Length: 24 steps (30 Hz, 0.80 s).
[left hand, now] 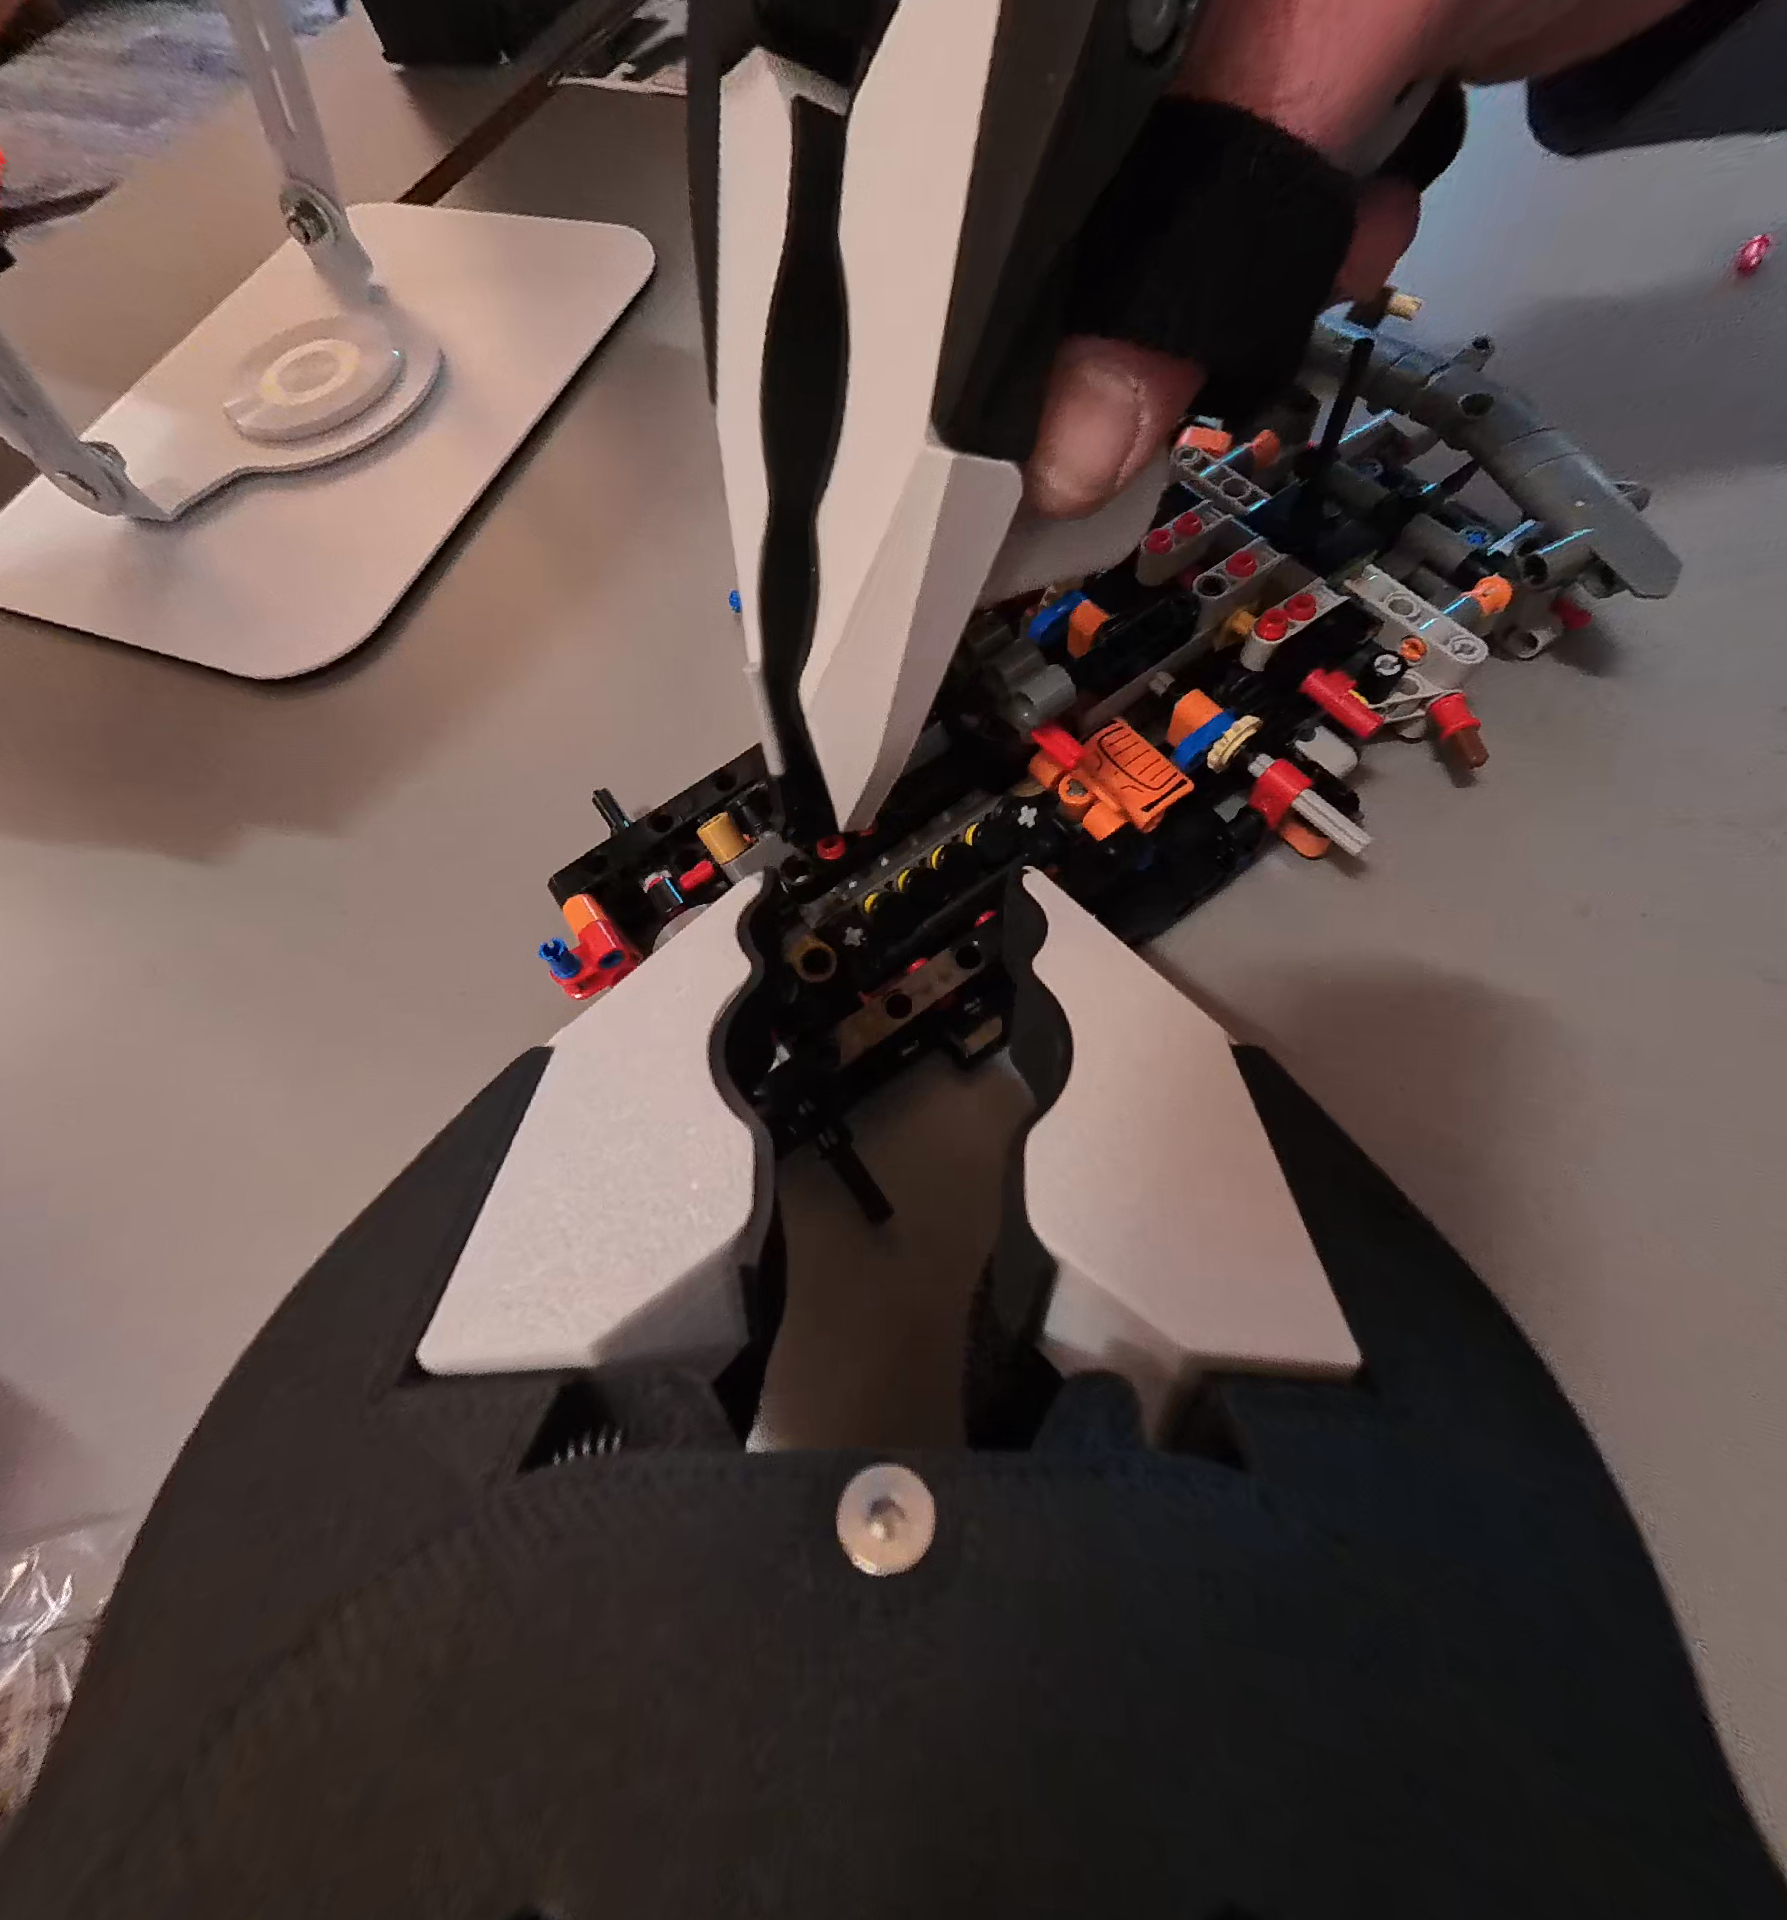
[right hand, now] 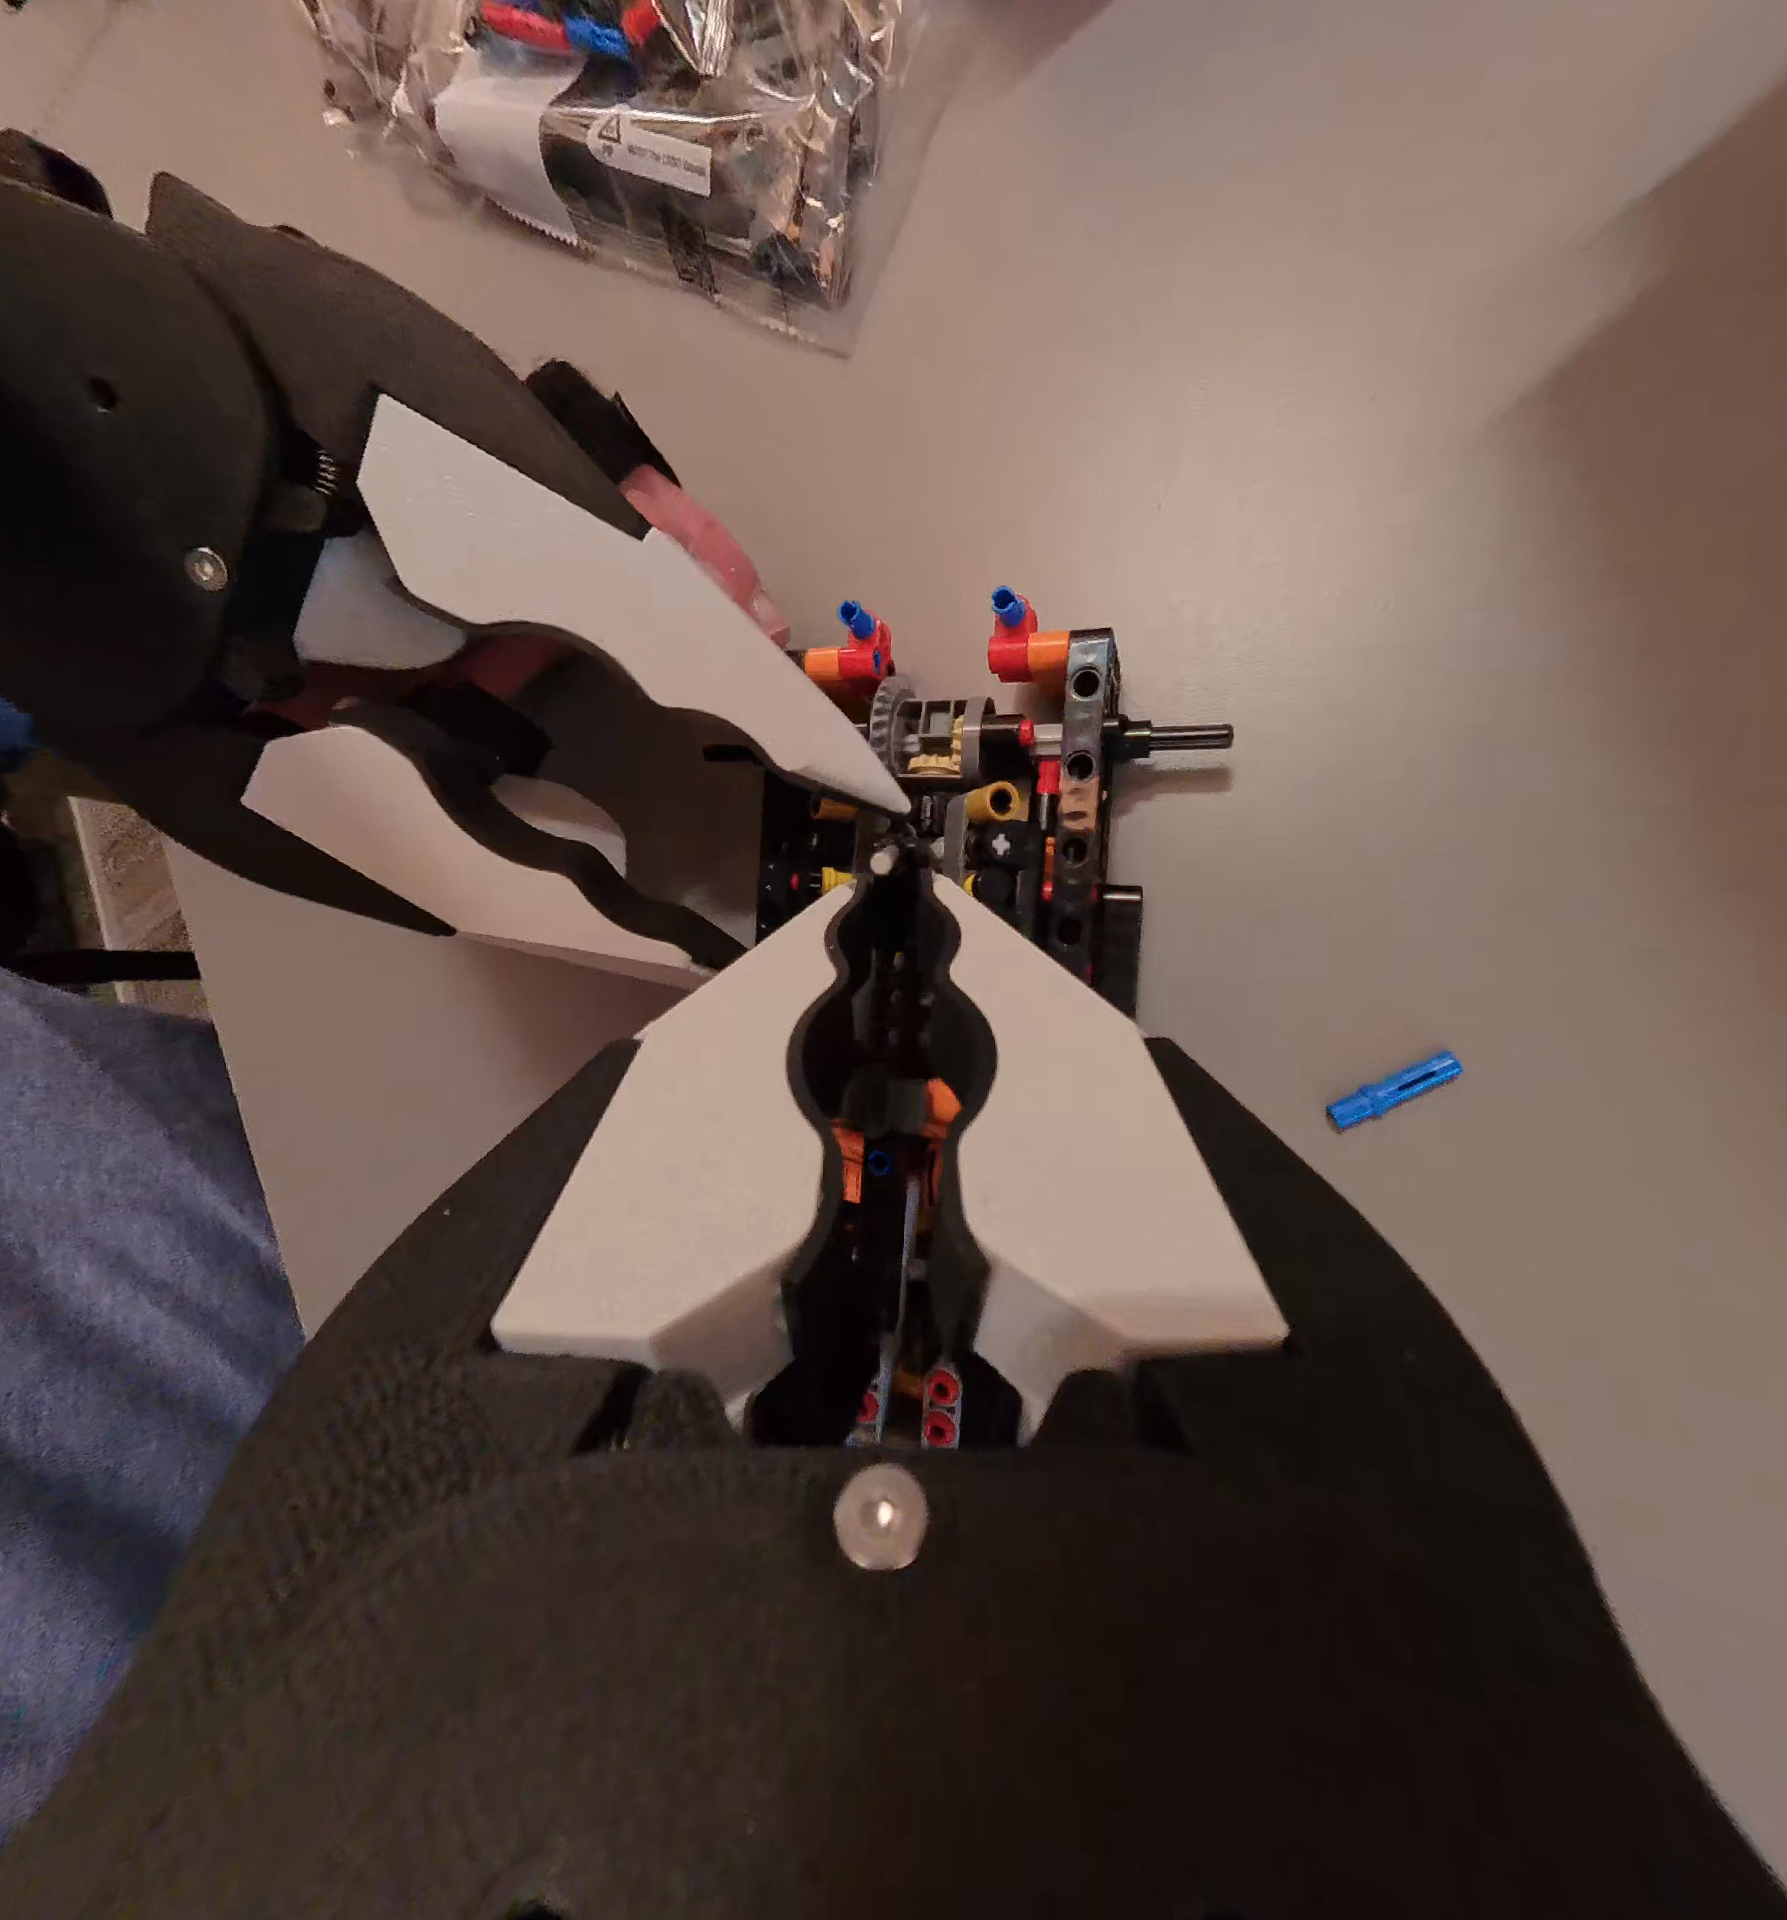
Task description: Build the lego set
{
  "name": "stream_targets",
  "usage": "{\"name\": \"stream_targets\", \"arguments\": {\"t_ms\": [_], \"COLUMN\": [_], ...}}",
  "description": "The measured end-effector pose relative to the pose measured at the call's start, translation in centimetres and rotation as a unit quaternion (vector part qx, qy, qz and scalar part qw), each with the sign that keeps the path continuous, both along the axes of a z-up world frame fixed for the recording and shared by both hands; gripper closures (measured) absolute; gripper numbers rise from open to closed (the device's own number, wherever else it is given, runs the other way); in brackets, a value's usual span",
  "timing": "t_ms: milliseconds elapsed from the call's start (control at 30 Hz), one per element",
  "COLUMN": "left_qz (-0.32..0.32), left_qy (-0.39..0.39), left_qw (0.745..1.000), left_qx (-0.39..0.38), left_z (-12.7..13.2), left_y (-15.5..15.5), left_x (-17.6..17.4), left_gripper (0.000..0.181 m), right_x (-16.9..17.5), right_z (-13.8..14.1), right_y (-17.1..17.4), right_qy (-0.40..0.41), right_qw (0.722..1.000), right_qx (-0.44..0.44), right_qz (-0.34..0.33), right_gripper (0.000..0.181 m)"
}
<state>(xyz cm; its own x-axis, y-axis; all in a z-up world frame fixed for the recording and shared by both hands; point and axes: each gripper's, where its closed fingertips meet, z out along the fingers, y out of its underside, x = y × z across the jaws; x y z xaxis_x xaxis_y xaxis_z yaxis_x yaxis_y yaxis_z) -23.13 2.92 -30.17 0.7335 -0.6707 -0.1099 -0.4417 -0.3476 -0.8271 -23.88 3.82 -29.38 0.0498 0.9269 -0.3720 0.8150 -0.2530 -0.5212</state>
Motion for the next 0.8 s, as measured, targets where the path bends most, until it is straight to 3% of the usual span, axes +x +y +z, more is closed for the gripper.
{"name": "stream_targets", "arguments": {"t_ms": [433, 800], "left_qz": [0.001, -0.005], "left_qy": [0.012, 0.007], "left_qw": [1.000, 0.999], "left_qx": [-0.007, -0.043], "left_z": [-0.05, -0.22], "left_y": [0.16, 0.20], "left_x": [0.02, -0.01], "left_gripper": [0.141, 0.141], "right_x": [-0.10, 0.03], "right_z": [-0.34, -0.30], "right_y": [0.20, 0.09], "right_qy": [-0.036, -0.025], "right_qw": [0.998, 0.999], "right_qx": [0.048, 0.032], "right_qz": [0.019, 0.007], "right_gripper": [0.176, 0.176]}}
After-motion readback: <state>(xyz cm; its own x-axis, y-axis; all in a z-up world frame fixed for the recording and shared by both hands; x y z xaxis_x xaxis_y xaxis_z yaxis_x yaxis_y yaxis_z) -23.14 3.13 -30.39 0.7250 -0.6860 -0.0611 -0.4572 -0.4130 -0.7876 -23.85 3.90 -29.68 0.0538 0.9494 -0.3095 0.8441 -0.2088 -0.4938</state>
